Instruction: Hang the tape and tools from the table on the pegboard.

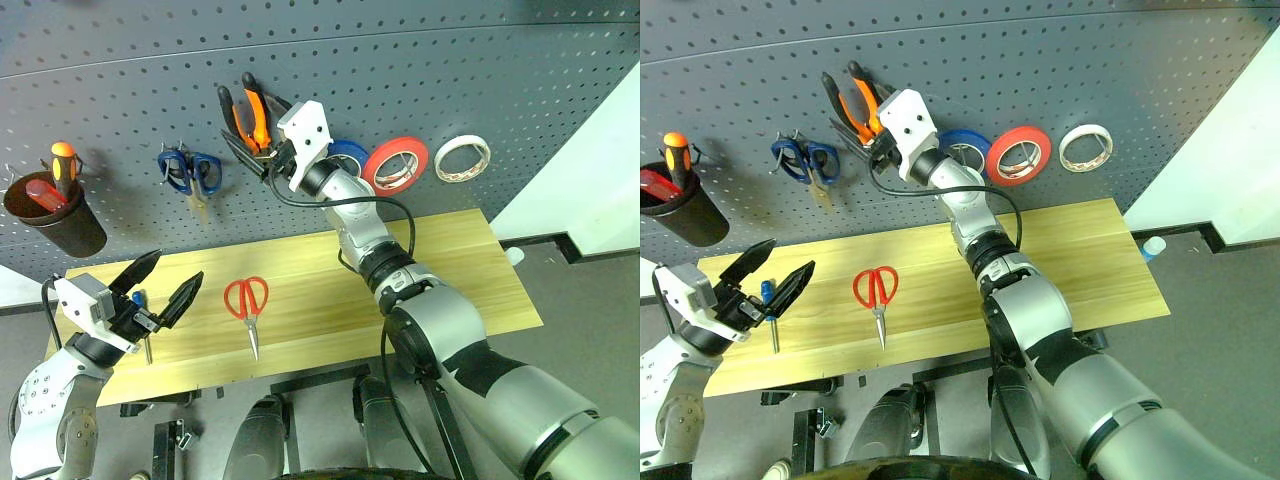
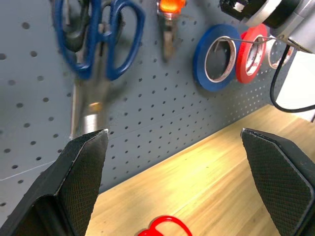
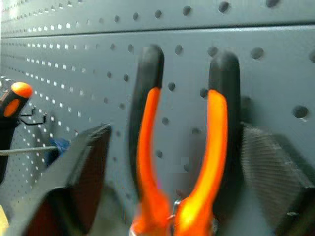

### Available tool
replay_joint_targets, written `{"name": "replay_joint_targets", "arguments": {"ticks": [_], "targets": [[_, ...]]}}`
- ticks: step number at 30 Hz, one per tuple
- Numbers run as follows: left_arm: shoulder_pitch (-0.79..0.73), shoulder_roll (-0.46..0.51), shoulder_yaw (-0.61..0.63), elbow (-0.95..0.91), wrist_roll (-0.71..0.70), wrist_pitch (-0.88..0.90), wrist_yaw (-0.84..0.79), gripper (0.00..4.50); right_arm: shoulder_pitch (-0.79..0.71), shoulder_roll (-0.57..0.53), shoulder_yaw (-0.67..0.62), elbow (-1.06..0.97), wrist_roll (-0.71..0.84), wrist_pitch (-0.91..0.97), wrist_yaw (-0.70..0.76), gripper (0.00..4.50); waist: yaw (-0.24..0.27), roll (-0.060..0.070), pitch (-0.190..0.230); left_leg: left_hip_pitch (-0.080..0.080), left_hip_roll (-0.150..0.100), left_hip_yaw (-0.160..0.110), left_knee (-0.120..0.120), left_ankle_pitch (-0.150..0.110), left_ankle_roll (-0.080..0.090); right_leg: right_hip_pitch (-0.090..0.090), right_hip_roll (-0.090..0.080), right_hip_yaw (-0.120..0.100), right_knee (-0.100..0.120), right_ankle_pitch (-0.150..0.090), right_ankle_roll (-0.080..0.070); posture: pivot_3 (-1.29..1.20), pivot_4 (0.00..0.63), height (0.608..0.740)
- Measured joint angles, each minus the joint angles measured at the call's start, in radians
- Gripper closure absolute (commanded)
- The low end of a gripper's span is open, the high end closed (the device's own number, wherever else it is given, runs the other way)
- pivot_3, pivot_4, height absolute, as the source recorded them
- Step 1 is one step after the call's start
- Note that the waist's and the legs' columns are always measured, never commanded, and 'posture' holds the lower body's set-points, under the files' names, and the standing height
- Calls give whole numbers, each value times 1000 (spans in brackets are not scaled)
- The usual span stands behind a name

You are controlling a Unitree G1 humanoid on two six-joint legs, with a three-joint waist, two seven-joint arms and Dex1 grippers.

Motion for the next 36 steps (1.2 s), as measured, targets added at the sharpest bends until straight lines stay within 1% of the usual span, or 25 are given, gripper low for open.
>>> {"name": "replay_joint_targets", "arguments": {"ticks": [4, 7, 11, 12, 15, 17, 19, 21, 23, 26, 27, 28, 33, 36], "targets": [[0, 0, 5, 9, 0, -1, -3, 0, 5, -14, 3, -23, -12, -25, -9, 13, 4, 0, 0, 0, 0, 0, 1, 1, -1, 1, 0, 0, 0, 0, -1, 60, 200, 740], [6, -2, 7, 9, -3, -1, -4, 0, 31, -43, 15, -111, -33, -56, -10, 13, 3, -1, 0, 0, 0, 0, 1, 1, -1, 1, 0, 0, 0, 0, 0, 51, 195, 740], [43, -13, 14, -6, -21, 1, -3, 0, 198, -101, 68, -373, -45, -43, 34, 13, 3, -1, -1, 0, 0, 0, 0, 1, -1, 0, 0, 0, -1, 0, 0, 42, 191, 740], [52, -16, 15, -11, -21, 2, 4, 0, 268, -125, 89, -475, -41, -16, 63, 13, 3, -1, -1, -1, 0, 0, 0, 0, -1, 0, 0, 0, -1, 0, 0, 42, 189, 740], [79, -25, 11, -44, -15, 13, 34, 0, 406, -195, 147, -722, -18, 69, 143, 13, 3, -1, -1, -1, 0, 0, 1, 1, -1, 0, 0, 0, -1, 0, 0, 39, 193, 740], [97, -30, -7, -84, -11, 53, 73, 0, 466, -262, 171, -886, 24, 142, 203, 13, 5, -1, -1, -1, 0, 0, 1, 1, -1, 1, 0, 0, -1, 0, 0, 38, 194, 740], [129, -37, -32, -127, 8, 98, 125, 0, 534, -355, 184, -1060, 97, 223, 276, 13, 8, -1, -1, 1, 0, 0, 2, 0, -1, 4, 0, 0, -1, 0, 0, 36, 198, 740], [157, -62, -79, -167, 67, 161, 217, 0, 621, -492, 182, -1216, 208, 351, 374, 13, 18, -2, -1, 1, -1, 0, 3, 0, -1, 5, -1, 0, -3, -2, -3, 31, 203, 740], [155, -58, -152, -184, 148, 290, 334, 0, 701, -622, 179, -1318, 316, 496, 470, 13, 27, -2, 0, 1, -1, 0, 5, 0, -1, 6, -1, 0, -3, -4, 0, 25, 202, 740], [92, -49, -256, -178, 258, 517, 489, 0, 788, -736, 175, -1390, 417, 643, 572, 13, 28, -3, 0, 2, 0, -1, 9, 0, -1, 8, 0, -1, -1, -4, 0, 17, 198, 740], [63, -58, -280, -174, 272, 578, 527, 0, 808, -755, 174, -1392, 429, 663, 594, 13, 27, -3, 0, 2, 0, -1, 10, 0, -1, 9, 0, -1, 0, -4, 0, 14, 197, 740], [20, -87, -292, -167, 279, 650, 569, 0, 833, -773, 171, -1390, 433, 674, 613, 13, 26, -3, 1, 2, 0, -1, 12, 0, 0, 10, 0, -1, -1, -4, 0, 13, 196, 740], [-169, -209, -354, -73, 331, 917, 740, 0, 858, -774, 169, -1280, 377, 640, 652, 13, 29, -4, 0, 2, -1, -1, 16, 0, 0, 13, 0, -1, -1, 0, 4, 5, 188, 740], [-271, -265, -366, -2, 353, 1045, 797, 0, 876, -772, 166, -1186, 344, 590, 684, 13, 31, -5, 0, 1, -1, -1, 16, 0, 0, 13, -1, -1, -2, 2, 1, 3, 185, 740]]}}
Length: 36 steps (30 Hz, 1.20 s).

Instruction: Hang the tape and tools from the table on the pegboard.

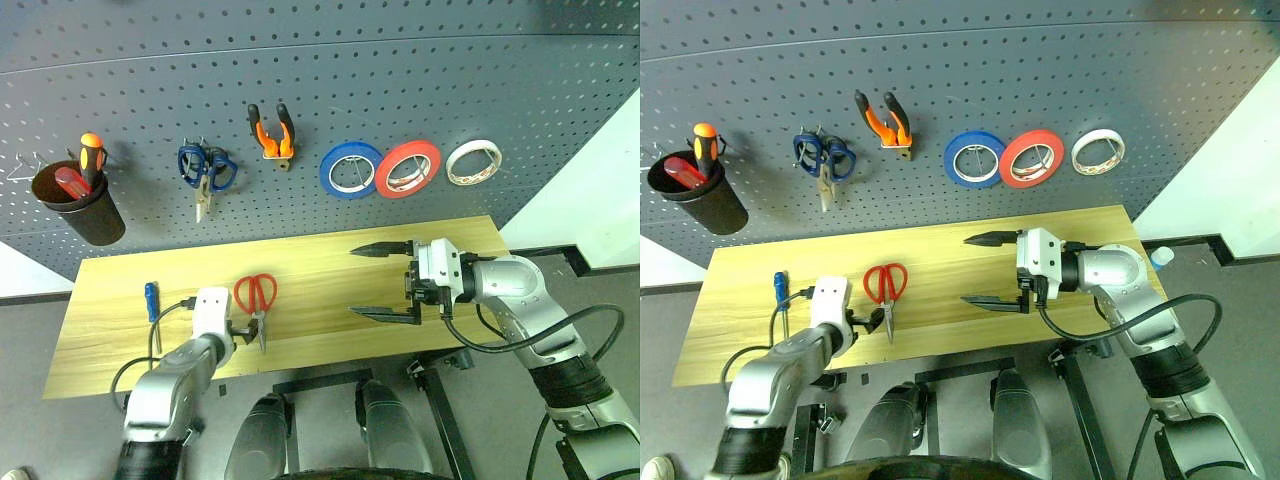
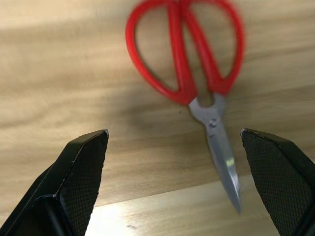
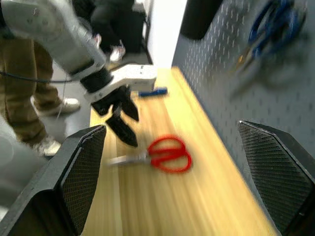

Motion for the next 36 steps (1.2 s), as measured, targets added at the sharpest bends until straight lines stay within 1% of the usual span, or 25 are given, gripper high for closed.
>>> {"name": "replay_joint_targets", "arguments": {"ticks": [4, 9, 13, 18, 19, 21, 23, 28, 29, 36], "targets": [[-92, -54, 1, 83, 29, 75, 50, 0, 18, 9, -3, 104, -41, -66, 24, 13, -3, 0, 0, 0, 0, 0, 0, 0, 0, 0, 0, 0, -1, 0, 0, 2, 184, 740], [-187, -108, 28, 199, 45, 109, 84, 0, 39, 13, -6, 176, -89, -147, 32, 13, -2, 0, 0, 0, 0, 0, 1, 0, -1, 0, 0, 0, 0, 0, 0, -4, 183, 740], [-255, -133, 71, 276, 65, 115, 120, 0, 40, 25, -10, 193, -105, -171, 25, 13, -3, 0, 0, 2, 0, 0, 1, 0, -1, 2, 0, 0, 0, 1, 2, -20, 179, 740], [-308, -164, 151, 342, 63, 113, 138, 0, 40, 31, -12, 205, -116, -186, 14, 13, -3, 0, -1, 9, -1, 1, 1, 0, -1, 9, -1, 0, 0, -1, 5, -32, 174, 740], [-315, -172, 169, 350, 63, 114, 145, 374, 40, 31, -12, 206, -117, -190, 11, 0, -4, 0, -1, 12, -1, 1, 0, 0, -1, 12, -1, 0, -1, -2, 5, -32, 173, 740], [-321, -187, 199, 356, 63, 122, 158, 914, 40, 32, -13, 206, -118, -193, 6, 0, -6, 0, -1, 15, -1, 1, 0, 0, -1, 15, -1, 0, -1, -2, 5, -32, 173, 740], [-326, -193, 213, 360, 64, 131, 167, 1618, 40, 34, -13, 206, -119, -193, 4, 0, -5, 0, -1, 16, -1, 1, 0, 0, -1, 16, -1, 0, -2, -2, 5, -30, 173, 740], [-330, -209, 241, 358, 67, 147, 190, 3210, 39, 36, -13, 209, -119, -193, 6, 0, -4, 0, -1, 16, -2, 1, 0, 0, -1, 17, -2, 0, -2, -2, 6, -24, 172, 740], [-331, -211, 242, 356, 67, 153, 192, 3459, 37, 38, -13, 210, -119, -193, 6, 0, -3, 0, -1, 16, -2, 1, 0, 0, -1, 17, -2, 0, -2, -2, 6, -24, 172, 740], [-331, -224, 243, 348, 67, 164, 198, 3460, 32, 40, -13, 228, -119, -193, 6, 0, -4, 0, -1, 16, -3, 1, 0, 0, -1, 17, -3, 0, -2, -2, 6, -22, 171, 740]]}}
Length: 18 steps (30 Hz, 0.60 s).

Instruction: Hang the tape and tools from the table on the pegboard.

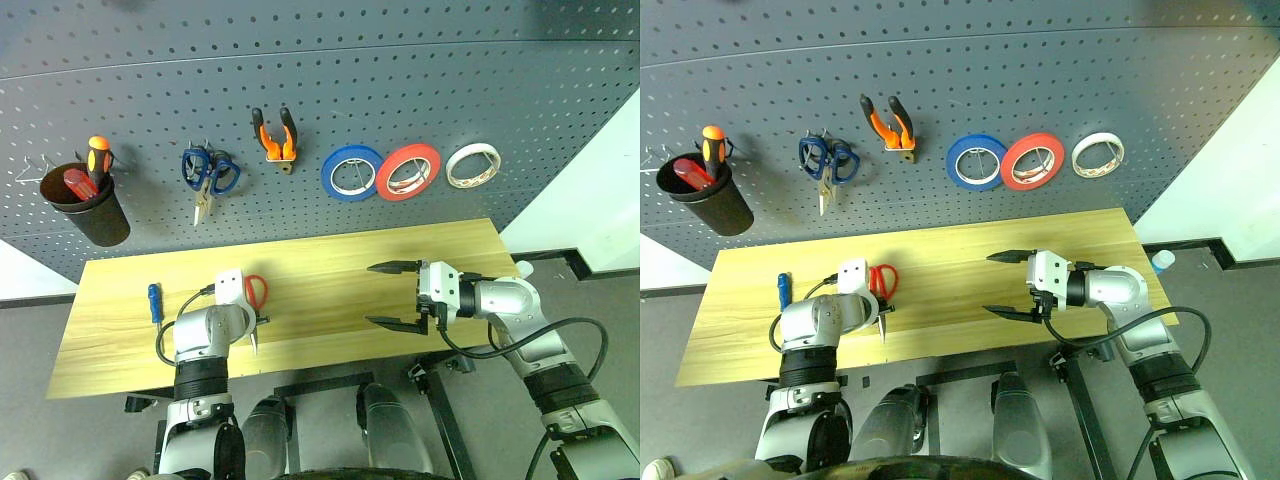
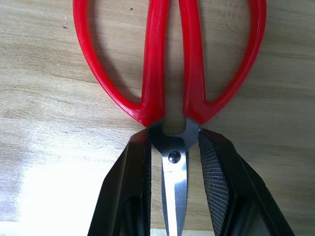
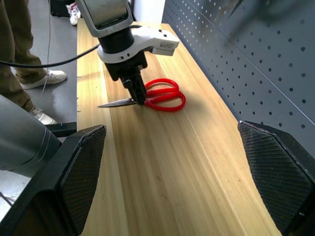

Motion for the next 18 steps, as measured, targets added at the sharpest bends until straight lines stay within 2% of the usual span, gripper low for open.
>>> {"name": "replay_joint_targets", "arguments": {"ticks": [6, 10, 12, 15, 18], "targets": [[73, 42, -55, -94, -9, 11, -80, 3460, -3, 23, 0, -3, 0, -9, -4, 0, -4, -1, 0, -2, 0, 0, -1, 0, 0, -2, 0, 0, 0, 0, 0, -31, 166, 740], [208, 191, -125, -273, -47, -87, -255, 3460, -13, 41, -1, -44, 21, 21, -10, 0, -7, -1, 1, -3, 1, 0, -2, 1, -1, -6, 0, 0, 2, 1, -1, -23, 162, 740], [293, 277, -130, -358, -57, -180, -348, 3460, -22, 45, -4, -71, 43, 51, -9, 0, -6, -1, 1, -4, 1, 0, -2, 1, -1, -6, 0, 1, 2, 0, -2, -16, 159, 740], [439, 380, -124, -425, -59, -425, -499, 3460, -38, 50, -10, -101, 66, 86, -6, 0, 0, -1, 1, -5, 1, 1, -1, 0, -1, -6, 0, 1, 0, -1, -5, -5, 156, 740], [542, 382, -58, -463, -117, -661, -645, 3460, -49, 62, -12, -104, 72, 95, -3, 0, 7, -2, 0, -6, 1, 1, -1, 0, -1, -6, -1, 1, -1, -1, -6, 3, 154, 740]]}}
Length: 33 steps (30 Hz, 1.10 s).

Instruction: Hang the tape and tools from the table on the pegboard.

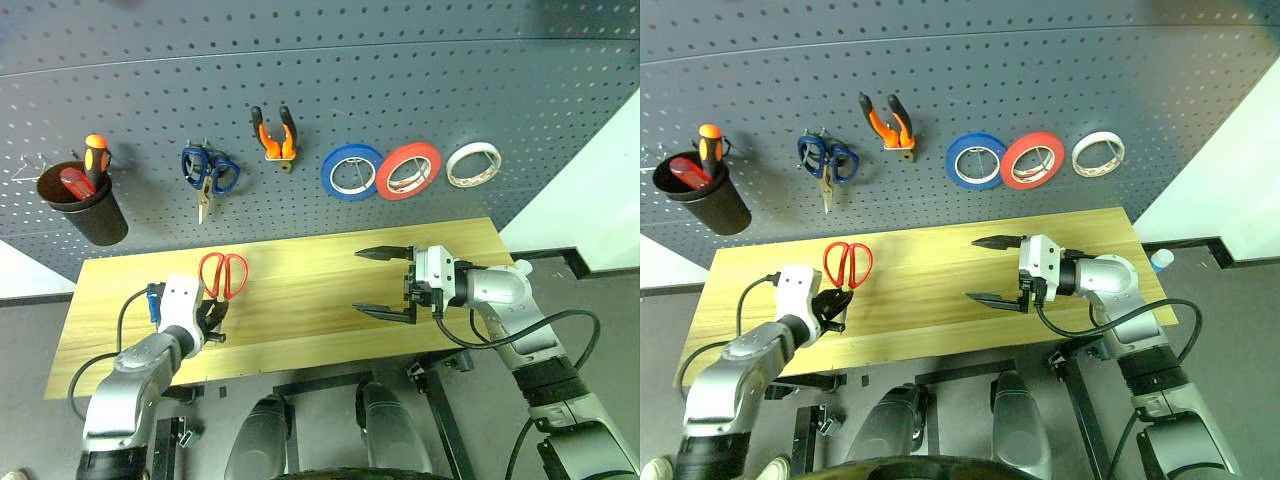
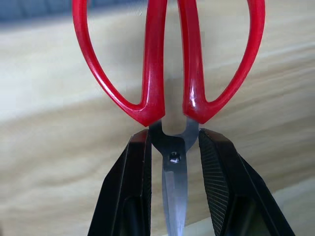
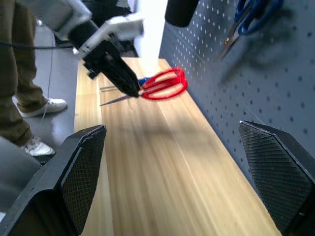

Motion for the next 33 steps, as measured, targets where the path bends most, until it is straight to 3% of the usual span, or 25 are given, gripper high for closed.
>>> {"name": "replay_joint_targets", "arguments": {"ticks": [5, 9, 19, 29, 33], "targets": [[10, -30, 191, -59, -248, -197, -159, 3460, -34, 18, -9, 1, 16, 7, 4, 0, 3, 0, 0, -2, 0, 0, 0, 0, 0, -2, 0, 0, 0, 1, -1, 12, 144, 740], [-92, -1, 262, -61, -334, -258, -169, 3460, -68, 32, -20, 1, 24, 19, 3, 0, 5, -1, -1, -4, 0, 0, 1, 0, 0, -3, 0, -1, 0, 3, -3, 10, 137, 740], [-217, 105, 210, 28, -184, -312, -76, 3460, -76, 45, -26, 0, 25, 18, 1, 0, -5, -1, -3, -4, 0, 0, 1, 0, 0, -4, 0, 0, 1, 5, 0, -13, 126, 740], [-250, 120, 126, 135, -45, -312, -17, 3460, -62, 44, -34, -3, 26, 18, 2, 0, -7, -2, -3, -4, 0, 0, 1, 0, 0, -4, 0, 0, 2, 5, 0, -23, 121, 740], [-256, 120, 102, 160, -18, -312, -15, 3460, -45, 49, -50, -49, 99, 83, 11, 0, -7, -2, -4, -4, 0, 0, 1, 0, 0, -4, 0, 0, 2, 5, 0, -23, 119, 740]]}}
